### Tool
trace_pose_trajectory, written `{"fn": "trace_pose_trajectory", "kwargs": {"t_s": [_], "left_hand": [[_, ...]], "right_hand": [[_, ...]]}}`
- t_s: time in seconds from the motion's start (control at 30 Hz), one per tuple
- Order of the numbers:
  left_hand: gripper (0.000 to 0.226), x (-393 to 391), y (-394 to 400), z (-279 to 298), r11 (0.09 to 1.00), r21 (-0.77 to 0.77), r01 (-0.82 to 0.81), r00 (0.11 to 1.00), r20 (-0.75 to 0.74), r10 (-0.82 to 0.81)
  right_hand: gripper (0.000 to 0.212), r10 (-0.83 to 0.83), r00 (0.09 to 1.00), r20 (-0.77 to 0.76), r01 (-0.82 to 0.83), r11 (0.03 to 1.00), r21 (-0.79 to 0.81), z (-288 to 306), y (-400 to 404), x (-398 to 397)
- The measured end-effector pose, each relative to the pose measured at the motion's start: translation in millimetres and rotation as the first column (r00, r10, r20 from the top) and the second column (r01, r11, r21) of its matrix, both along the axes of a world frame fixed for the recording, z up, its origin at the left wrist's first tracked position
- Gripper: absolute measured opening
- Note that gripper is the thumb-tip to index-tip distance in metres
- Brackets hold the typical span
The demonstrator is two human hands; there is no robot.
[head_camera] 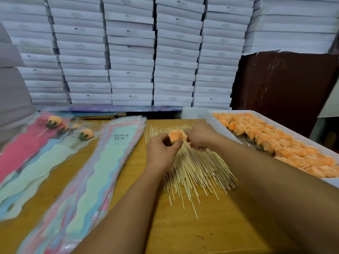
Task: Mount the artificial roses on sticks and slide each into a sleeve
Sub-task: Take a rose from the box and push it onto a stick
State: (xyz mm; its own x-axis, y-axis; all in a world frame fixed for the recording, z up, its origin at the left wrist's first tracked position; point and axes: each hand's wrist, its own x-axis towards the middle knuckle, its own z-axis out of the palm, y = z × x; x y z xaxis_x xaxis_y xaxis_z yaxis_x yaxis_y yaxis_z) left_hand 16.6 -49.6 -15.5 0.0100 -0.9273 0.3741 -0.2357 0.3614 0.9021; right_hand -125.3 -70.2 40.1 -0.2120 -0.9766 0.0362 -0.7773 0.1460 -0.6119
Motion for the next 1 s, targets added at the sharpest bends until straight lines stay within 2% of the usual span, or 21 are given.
{"fn": "trace_pose_trajectory", "kwargs": {"t_s": [0.07,0.13,0.27,0.5,0.57,0.63,0.77,1.0], "left_hand": [[0.019,2,-3,-1,0.999,0.024,-0.047,0.999,-0.019,0.047],[0.018,4,-4,-1,0.997,0.031,-0.072,0.997,-0.04,0.073],[0.017,6,-7,-2,0.992,0.016,-0.125,0.989,-0.078,0.126],[0.017,7,-7,-1,0.99,0.03,-0.137,0.986,-0.091,0.139],[0.018,6,-8,-2,0.991,0.037,-0.129,0.987,-0.096,0.132],[0.018,6,-7,-2,0.991,0.039,-0.125,0.987,-0.099,0.129],[0.015,5,-6,-1,0.992,0.038,-0.124,0.988,-0.087,0.127],[0.013,4,-7,-2,0.992,0.036,-0.12,0.989,-0.083,0.123]], "right_hand": [[0.029,-0.015,0.976,-0.218,0.016,1.0,0.001,-10,-5,2],[0.036,-0.027,0.943,-0.333,0.032,0.999,0.012,-20,-10,8],[0.039,-0.037,0.92,-0.391,0.035,0.999,-0.012,-30,-21,23],[0.016,-0.044,0.92,-0.389,0.066,0.997,0.044,-22,-30,33],[0.018,-0.039,0.925,-0.379,0.072,0.995,0.075,-19,-29,30],[0.024,-0.051,0.952,-0.303,0.085,0.991,0.101,-19,-27,25],[0.023,-0.077,0.997,-0.02,0.079,0.988,0.129,-20,-21,12],[0.01,-0.049,0.932,0.36,-0.011,0.987,0.163,-20,-4,-2]]}}
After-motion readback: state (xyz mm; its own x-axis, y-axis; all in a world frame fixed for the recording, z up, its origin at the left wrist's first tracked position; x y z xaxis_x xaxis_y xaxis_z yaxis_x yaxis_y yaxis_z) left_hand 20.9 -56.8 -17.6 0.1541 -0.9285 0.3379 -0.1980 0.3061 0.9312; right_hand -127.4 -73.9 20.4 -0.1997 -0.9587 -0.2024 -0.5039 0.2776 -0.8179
